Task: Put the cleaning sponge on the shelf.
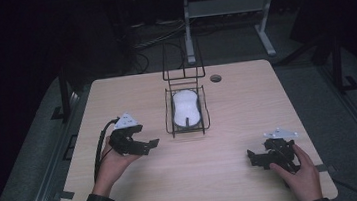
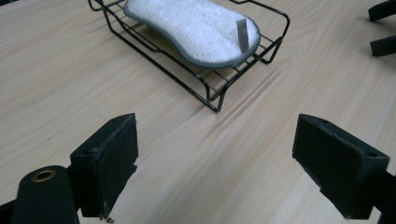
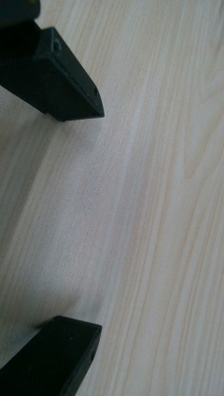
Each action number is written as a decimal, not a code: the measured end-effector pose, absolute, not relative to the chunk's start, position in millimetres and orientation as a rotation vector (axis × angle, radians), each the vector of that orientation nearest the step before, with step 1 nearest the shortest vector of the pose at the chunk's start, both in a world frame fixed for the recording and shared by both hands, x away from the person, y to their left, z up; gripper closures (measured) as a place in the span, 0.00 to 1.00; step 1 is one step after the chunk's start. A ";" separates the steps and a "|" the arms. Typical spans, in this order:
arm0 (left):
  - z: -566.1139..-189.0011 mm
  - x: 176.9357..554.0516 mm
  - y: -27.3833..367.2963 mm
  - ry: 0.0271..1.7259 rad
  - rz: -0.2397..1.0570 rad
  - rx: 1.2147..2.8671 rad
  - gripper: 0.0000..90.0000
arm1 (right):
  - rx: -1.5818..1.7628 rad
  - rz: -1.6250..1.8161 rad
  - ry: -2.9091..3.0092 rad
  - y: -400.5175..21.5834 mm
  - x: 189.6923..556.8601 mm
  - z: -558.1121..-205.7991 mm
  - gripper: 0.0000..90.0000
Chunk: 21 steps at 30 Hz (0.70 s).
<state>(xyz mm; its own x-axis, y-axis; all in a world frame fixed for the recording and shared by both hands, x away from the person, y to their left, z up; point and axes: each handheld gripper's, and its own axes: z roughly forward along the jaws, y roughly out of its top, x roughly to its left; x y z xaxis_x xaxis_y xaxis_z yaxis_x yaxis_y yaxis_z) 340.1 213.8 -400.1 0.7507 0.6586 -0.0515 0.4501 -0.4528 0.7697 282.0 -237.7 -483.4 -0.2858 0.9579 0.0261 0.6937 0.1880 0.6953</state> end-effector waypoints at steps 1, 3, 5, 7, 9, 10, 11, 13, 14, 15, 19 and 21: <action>-400.1 340.1 213.8 0.830 0.323 2.125 0.15 | 1.547 0.854 2.053 -237.7 282.0 -483.4 0.00; -401.7 336.6 216.4 0.833 0.323 2.124 0.15 | 1.547 0.854 2.053 -237.7 282.0 -483.4 0.00; -403.7 331.4 219.8 0.836 0.331 2.124 0.15 | 1.547 0.854 2.053 -237.7 282.0 -483.4 0.00; -405.5 327.3 222.5 0.839 0.337 2.121 0.15 | 1.547 0.854 2.053 -237.7 282.0 -483.4 0.00; -409.7 320.1 227.9 0.844 0.350 2.123 0.15 | 1.547 0.855 2.053 -237.7 282.0 -483.4 0.00; -411.6 316.4 230.3 0.845 0.368 2.127 0.15 | 1.547 0.855 2.053 -237.7 282.0 -483.4 0.00; -411.6 316.4 230.3 0.845 0.368 2.127 0.15 | 1.547 0.855 2.053 -237.7 282.0 -483.4 0.00; -414.3 311.5 233.8 0.847 0.397 2.129 0.15 | 1.547 0.855 2.053 -237.7 282.0 -483.4 0.00; -416.2 308.0 236.0 0.854 0.420 2.133 0.15 | 1.547 0.855 2.053 -237.7 282.0 -483.4 0.00; -417.6 305.5 237.8 0.856 0.439 2.139 0.15 | 1.548 0.855 2.053 -237.7 282.0 -483.4 0.00; -424.2 297.8 244.6 0.870 0.450 2.146 0.15 | 1.548 0.855 2.053 -237.6 282.0 -483.4 0.00; -428.7 294.0 248.1 0.878 0.453 2.157 0.15 | 1.547 0.855 2.054 -237.7 282.0 -483.4 0.00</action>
